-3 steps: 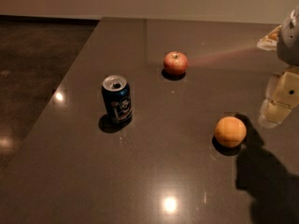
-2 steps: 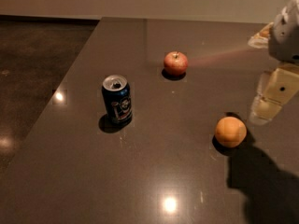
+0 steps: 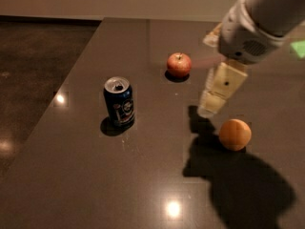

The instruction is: Knock pepsi can over

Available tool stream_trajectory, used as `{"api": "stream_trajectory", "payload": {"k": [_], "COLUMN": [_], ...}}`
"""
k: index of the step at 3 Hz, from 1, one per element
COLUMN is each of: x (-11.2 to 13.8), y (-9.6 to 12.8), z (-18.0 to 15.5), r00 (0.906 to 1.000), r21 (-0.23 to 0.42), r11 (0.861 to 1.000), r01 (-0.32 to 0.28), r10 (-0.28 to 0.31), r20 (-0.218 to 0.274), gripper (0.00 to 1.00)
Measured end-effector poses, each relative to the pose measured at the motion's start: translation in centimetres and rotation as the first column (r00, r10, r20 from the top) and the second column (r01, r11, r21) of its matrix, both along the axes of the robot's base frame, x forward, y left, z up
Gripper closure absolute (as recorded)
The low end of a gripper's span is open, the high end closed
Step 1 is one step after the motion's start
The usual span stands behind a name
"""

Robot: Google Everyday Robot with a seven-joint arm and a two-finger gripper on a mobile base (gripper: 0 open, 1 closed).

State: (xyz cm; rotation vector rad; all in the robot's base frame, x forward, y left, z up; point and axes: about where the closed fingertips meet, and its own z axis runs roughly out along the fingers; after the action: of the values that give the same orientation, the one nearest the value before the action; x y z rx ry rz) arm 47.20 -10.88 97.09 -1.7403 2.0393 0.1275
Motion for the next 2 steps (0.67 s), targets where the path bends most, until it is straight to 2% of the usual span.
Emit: {"api": "stream_trajectory", "payload": {"k": [1,2], "x": [1.6,1.4], "y": [6.4,12.1], "z": [-1.8,-3.6], "r00": [0.9991,0.9934], "r21": [0.117,0.209], "r11": [0.992,0.973], "r01": [-0.038,-0.097], "r10": [0.040,0.107], "r20": [-0.015,-0.040], "gripper": [0.00,0.00]}}
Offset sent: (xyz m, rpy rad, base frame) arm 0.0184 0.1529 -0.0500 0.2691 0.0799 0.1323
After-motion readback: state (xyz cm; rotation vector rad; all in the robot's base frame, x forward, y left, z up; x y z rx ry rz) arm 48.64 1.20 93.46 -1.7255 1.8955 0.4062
